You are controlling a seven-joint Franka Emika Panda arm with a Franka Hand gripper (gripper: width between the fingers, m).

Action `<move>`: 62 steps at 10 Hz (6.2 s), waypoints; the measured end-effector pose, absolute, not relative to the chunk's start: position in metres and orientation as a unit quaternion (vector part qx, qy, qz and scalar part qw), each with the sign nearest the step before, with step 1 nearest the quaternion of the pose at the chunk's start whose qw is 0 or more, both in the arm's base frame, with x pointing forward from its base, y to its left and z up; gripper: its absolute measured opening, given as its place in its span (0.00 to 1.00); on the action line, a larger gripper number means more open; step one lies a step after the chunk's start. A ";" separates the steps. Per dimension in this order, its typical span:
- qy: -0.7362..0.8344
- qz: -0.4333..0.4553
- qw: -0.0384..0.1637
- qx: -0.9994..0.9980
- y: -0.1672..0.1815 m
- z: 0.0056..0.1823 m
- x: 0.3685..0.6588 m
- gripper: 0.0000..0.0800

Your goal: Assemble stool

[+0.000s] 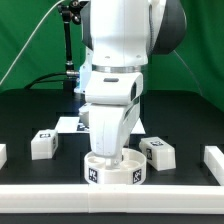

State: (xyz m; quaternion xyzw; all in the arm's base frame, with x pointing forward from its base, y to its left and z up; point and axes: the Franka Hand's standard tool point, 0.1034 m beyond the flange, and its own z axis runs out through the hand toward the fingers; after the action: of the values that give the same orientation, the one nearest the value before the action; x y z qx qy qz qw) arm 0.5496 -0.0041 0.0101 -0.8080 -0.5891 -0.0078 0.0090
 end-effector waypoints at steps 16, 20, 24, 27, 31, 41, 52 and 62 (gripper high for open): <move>-0.556 -0.024 0.018 -0.830 0.109 0.011 0.589 0.40; -0.552 -0.024 0.018 -0.834 0.107 0.011 0.590 0.40; -0.542 -0.032 0.009 -0.839 0.104 0.042 0.585 0.80; -0.522 -0.046 -0.003 -0.852 0.102 0.080 0.574 0.81; -0.515 -0.048 -0.005 -0.856 0.097 0.077 0.566 0.81; -0.438 -0.039 -0.038 -0.897 0.096 0.061 0.538 0.81; -0.407 0.260 -0.108 -0.869 0.084 0.056 0.532 0.81; -0.402 0.398 -0.121 -0.816 0.089 0.048 0.551 0.81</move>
Offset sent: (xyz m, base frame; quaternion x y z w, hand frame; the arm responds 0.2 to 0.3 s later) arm 0.0302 0.0311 -0.0087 0.0025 0.0012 -0.0449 0.9990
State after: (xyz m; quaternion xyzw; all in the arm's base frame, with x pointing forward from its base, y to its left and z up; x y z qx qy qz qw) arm 0.5514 0.0893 0.0481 -0.8159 -0.4022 0.3976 -0.1207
